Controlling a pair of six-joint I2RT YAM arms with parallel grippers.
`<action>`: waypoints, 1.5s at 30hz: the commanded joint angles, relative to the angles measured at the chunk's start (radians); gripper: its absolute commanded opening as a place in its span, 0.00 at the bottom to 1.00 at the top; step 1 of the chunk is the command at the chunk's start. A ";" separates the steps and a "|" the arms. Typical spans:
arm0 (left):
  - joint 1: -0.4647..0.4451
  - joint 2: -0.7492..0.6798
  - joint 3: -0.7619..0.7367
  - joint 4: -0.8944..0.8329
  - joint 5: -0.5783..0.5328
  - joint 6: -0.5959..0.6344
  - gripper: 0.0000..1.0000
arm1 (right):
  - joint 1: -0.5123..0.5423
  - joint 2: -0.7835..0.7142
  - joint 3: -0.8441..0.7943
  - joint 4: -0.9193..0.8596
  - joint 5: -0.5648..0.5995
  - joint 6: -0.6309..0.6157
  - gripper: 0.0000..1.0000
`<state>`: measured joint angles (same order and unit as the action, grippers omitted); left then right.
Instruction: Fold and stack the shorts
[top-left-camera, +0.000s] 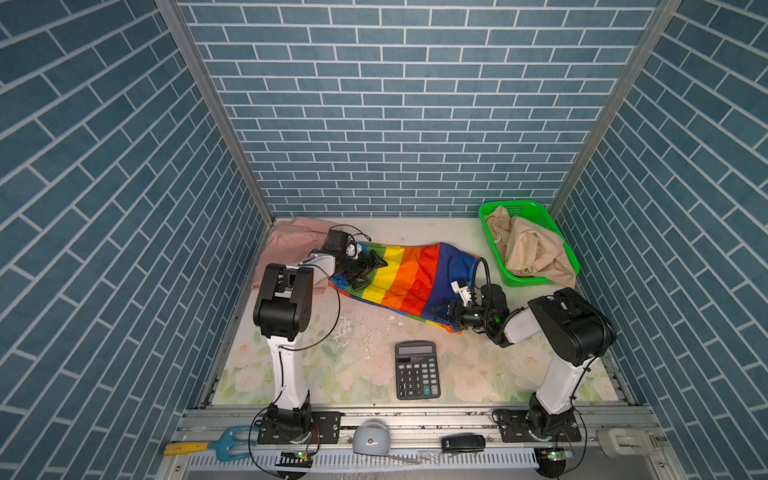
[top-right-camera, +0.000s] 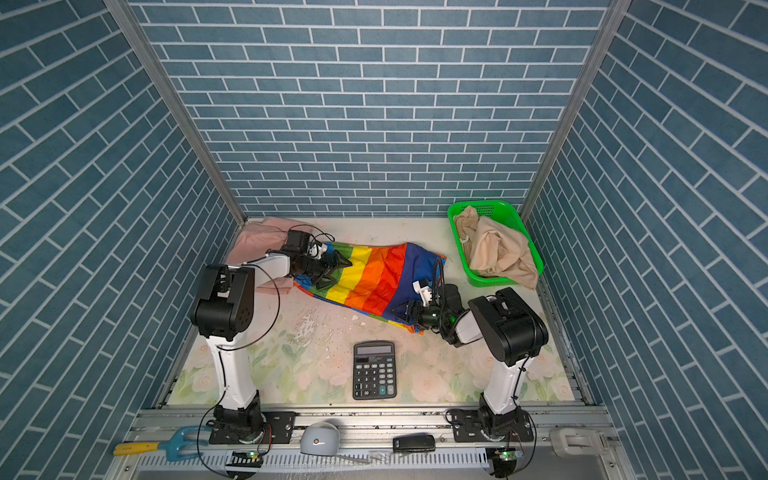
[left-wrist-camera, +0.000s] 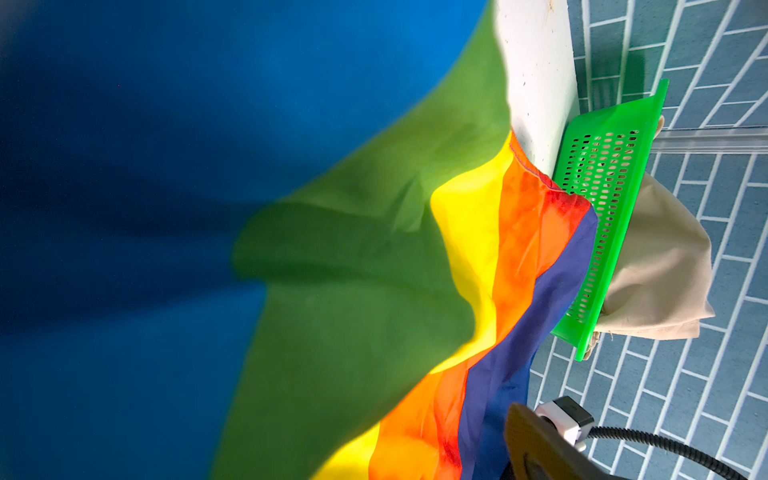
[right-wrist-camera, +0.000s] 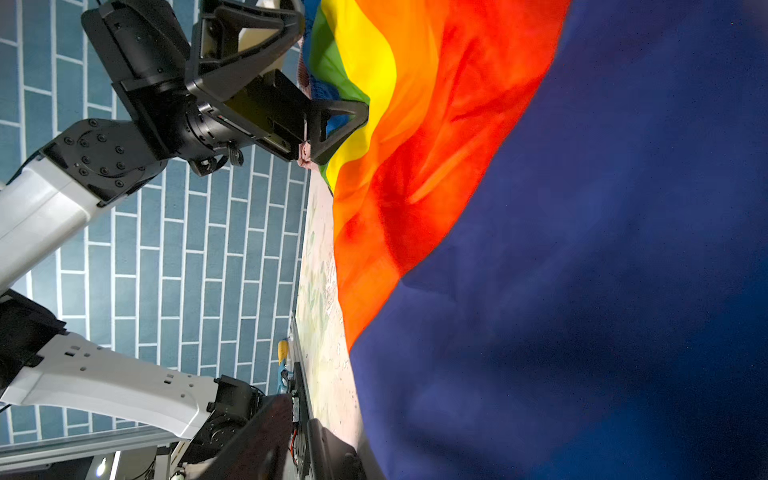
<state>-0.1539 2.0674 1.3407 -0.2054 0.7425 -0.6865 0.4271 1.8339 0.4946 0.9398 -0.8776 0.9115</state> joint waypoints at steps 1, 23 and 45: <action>0.030 0.056 -0.023 -0.086 -0.152 0.034 1.00 | 0.032 0.041 0.038 0.164 -0.070 0.040 0.80; 0.036 0.079 0.004 -0.115 -0.161 0.055 1.00 | 0.059 -0.207 -0.224 0.412 -0.161 0.200 0.77; 0.074 0.074 -0.014 -0.135 -0.163 0.085 1.00 | -0.183 -0.439 -0.038 -0.640 0.099 -0.201 0.81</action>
<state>-0.1070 2.0750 1.3647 -0.2344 0.7200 -0.6327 0.2535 1.4307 0.3664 0.6506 -0.9054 0.9028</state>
